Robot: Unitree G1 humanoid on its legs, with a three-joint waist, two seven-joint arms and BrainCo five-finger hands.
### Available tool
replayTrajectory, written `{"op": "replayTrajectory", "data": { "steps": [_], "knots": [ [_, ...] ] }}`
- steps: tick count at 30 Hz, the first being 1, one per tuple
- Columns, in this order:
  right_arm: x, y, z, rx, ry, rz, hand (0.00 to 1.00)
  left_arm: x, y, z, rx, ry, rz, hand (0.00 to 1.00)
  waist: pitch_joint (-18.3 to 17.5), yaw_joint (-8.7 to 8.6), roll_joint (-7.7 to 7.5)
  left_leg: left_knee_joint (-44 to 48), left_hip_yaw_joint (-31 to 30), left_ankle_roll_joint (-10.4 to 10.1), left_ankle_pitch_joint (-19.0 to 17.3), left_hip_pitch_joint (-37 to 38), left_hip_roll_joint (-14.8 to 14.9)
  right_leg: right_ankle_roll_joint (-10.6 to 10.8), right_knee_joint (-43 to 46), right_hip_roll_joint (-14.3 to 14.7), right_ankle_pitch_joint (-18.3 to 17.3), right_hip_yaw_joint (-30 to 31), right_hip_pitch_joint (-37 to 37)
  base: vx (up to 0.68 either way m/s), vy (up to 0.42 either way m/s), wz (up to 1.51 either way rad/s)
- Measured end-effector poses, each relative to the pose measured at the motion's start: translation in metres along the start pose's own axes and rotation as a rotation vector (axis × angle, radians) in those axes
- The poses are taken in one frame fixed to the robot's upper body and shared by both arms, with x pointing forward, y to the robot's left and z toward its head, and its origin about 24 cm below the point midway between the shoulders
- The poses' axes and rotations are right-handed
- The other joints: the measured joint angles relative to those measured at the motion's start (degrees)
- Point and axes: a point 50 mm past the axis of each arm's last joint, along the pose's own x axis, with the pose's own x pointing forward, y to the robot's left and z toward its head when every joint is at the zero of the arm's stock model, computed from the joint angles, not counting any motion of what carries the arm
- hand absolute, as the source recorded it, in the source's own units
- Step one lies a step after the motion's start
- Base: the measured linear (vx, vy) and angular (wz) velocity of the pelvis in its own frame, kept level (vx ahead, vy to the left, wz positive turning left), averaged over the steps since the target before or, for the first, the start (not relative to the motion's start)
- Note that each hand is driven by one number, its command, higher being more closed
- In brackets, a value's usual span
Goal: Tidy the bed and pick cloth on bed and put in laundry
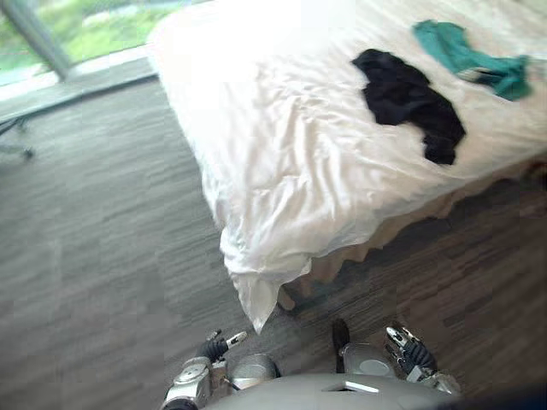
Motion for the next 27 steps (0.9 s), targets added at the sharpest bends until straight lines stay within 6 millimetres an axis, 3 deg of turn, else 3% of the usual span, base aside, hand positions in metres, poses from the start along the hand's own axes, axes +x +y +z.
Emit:
{"op": "replayTrajectory", "data": {
  "steps": [1,3,4,5,6,7,9,10,12,13,16,19,20,21,22,23,24,25,27],
  "knots": [
    [-0.001,-0.003,0.002,-0.008,-0.007,-0.011,0.0,0.002,-0.007,0.003,0.0,-0.006,-0.031,0.0,-0.5,-1.37,0.84,-0.9,-0.5,-0.2,-1.8,0.3,0.3,0.7,0.1,0.5,0.8,1.2,-0.9,-0.02,0.134,-0.86],
    [0.0,0.0,0.0,-0.006,-0.011,-0.015,0.0,0.006,-0.017,0.021,-0.012,-0.05,-0.071,0.0,-0.2,-2.33,0.5,-3.8,1.5,0.6,-3.7,1.5,0.0,1.3,0.3,0.5,2.6,1.9,-2.4,-0.08,0.171,-0.39],
    [0.001,0.005,-0.003,0.004,-0.01,-0.011,0.0,0.007,-0.019,0.028,-0.017,-0.066,-0.08,0.0,0.1,-2.21,0.06,-4.3,2.7,0.9,-3.8,2.2,-0.3,1.4,0.5,0.4,3.1,2.4,-2.7,-0.14,0.155,-0.64],
    [0.003,0.016,-0.01,0.02,-0.012,0.01,0.0,0.007,-0.02,0.032,-0.018,-0.077,-0.093,0.0,1.0,-1.65,-1.93,-4.3,5.4,1.1,-3.7,2.9,-0.6,1.9,0.3,-0.2,3.7,2.4,-3.0,-0.21,0.095,-0.91],
    [0.004,0.025,-0.014,0.038,-0.024,0.031,0.0,0.007,-0.02,0.03,-0.018,-0.071,-0.102,0.0,1.2,-1.07,-3.32,-4.8,8.4,1.4,-3.5,3.8,-0.8,0.7,0.2,-1.8,2.4,-2.9,-3.0,-0.24,0.113,-1.03],
    [0.003,0.027,-0.015,0.036,-0.028,0.035,0.0,0.007,-0.02,0.027,-0.019,-0.062,-0.104,0.0,1.1,-1.01,-3.46,-5.2,9.8,1.6,-3.4,4.3,-0.6,0.2,0.6,-2.7,1.7,-6.7,-3.6,-0.18,0.077,-1.11],
    [0.003,0.029,-0.016,0.007,-0.031,0.042,0.0,0.005,-0.016,0.02,-0.018,-0.045,-0.092,0.0,0.8,-1.06,-3.79,-5.6,14.2,1.5,-3.1,5.2,1.8,-1.6,10.3,-4.7,0.1,-18.1,-5.5,-0.02,0.019,-0.99],
    [0.002,0.028,-0.017,0.002,-0.027,0.041,0.0,0.005,-0.015,0.02,-0.017,-0.043,-0.09,0.0,0.8,-1.1,-3.78,-6.0,15.0,1.3,-2.8,5.4,2.2,-1.7,12.6,-4.8,-0.6,-19.0,-5.4,0.01,-0.016,-0.79],
    [-0.001,0.026,-0.023,-0.008,-0.004,0.027,0.0,0.005,-0.016,0.02,0.003,-0.028,-0.095,0.0,0.7,-1.18,-4.03,-7.7,17.9,0.3,-1.8,6.0,2.6,-1.4,15.1,-5.1,-5.3,-19.7,-2.9,0.02,-0.054,-0.76],
    [0.0,0.027,-0.023,-0.012,-0.004,0.029,0.0,0.006,-0.016,0.021,0.015,-0.027,-0.095,0.0,0.5,-1.23,-4.66,-8.0,18.6,0.1,-1.5,6.2,2.1,-1.4,14.4,-5.1,-5.4,-19.8,-3.1,0.02,-0.088,-0.77],
    [-0.003,0.022,-0.024,-0.036,0.002,0.013,0.0,0.007,-0.024,0.019,0.014,0.002,-0.11,0.0,1.0,-3.29,-3.91,-11.5,21.2,-0.2,1.2,8.7,1.0,-2.9,14.1,-3.7,-4.5,-20.1,-3.8,0.0,-0.099,-0.57],
    [0.0,0.025,-0.021,-0.084,0.008,0.035,0.0,0.007,-0.022,0.02,0.013,0.002,-0.097,0.0,1.2,-3.09,-4.58,-12.3,26.5,0.0,1.2,9.8,1.7,-3.6,6.4,-0.6,-0.6,-17.1,-2.4,-0.14,-0.085,-0.99],
    [0.001,0.025,-0.018,-0.088,0.003,0.037,0.0,0.007,-0.022,0.02,0.009,0.002,-0.089,0.0,0.9,-2.48,-3.74,-12.8,28.5,-0.2,1.2,9.8,2.6,-4.0,4.6,-0.5,-1.7,-18.2,-2.0,-0.18,-0.093,-1.19],
    [0.005,0.027,-0.012,-0.084,-0.016,0.041,0.0,0.008,-0.025,0.02,0.002,0.002,-0.093,0.0,1.4,-2.51,-3.59,-12.6,31.2,-1.0,1.5,9.8,3.6,-7.2,13.7,-2.9,-6.1,-24.4,-5.0,-0.16,-0.104,-0.84],
    [0.002,0.025,-0.018,-0.077,0.001,0.031,0.0,0.007,-0.023,0.019,0.005,0.005,-0.089,0.0,1.0,-2.94,-3.94,-12.8,32.0,-1.7,1.9,10.1,4.0,-6.5,20.6,-5.6,-9.3,-28.6,-5.2,-0.12,-0.108,-0.69],
    [-0.001,0.023,-0.022,-0.074,0.012,0.026,0.0,0.007,-0.02,0.018,0.004,0.007,-0.084,0.0,0.7,-2.93,-4.35,-12.9,32.5,-2.0,2.1,10.6,4.1,-6.2,20.6,-6.4,-9.7,-29.7,-3.9,-0.02,-0.144,-0.6],
    [-0.003,0.022,-0.028,-0.075,0.032,0.023,0.0,0.005,-0.014,0.015,0.005,0.008,-0.068,0.0,-0.1,-2.12,-5.76,-12.9,34.0,-2.9,2.2,11.1,3.3,-3.4,15.1,-6.7,-10.0,-28.8,-1.2,0.02,-0.125,-0.87],
    [-0.002,0.023,-0.027,-0.083,0.04,0.025,0.0,0.005,-0.013,0.014,-0.002,0.009,-0.061,0.0,-0.2,-2.04,-4.9,-13.2,34.8,-2.7,2.8,11.1,4.0,-3.9,8.6,-3.6,-6.3,-27.0,1.0,0.01,-0.123,-0.86],
    [0.002,0.024,-0.019,-0.1,0.022,0.027,0.0,0.005,-0.018,0.012,0.0,0.011,-0.075,0.0,-0.1,-2.64,-3.57,-14.5,35.9,-3.2,3.9,10.7,4.5,-4.6,1.0,-1.0,-2.0,-25.4,2.8,-0.02,-0.08,-0.58]
  ]
}}
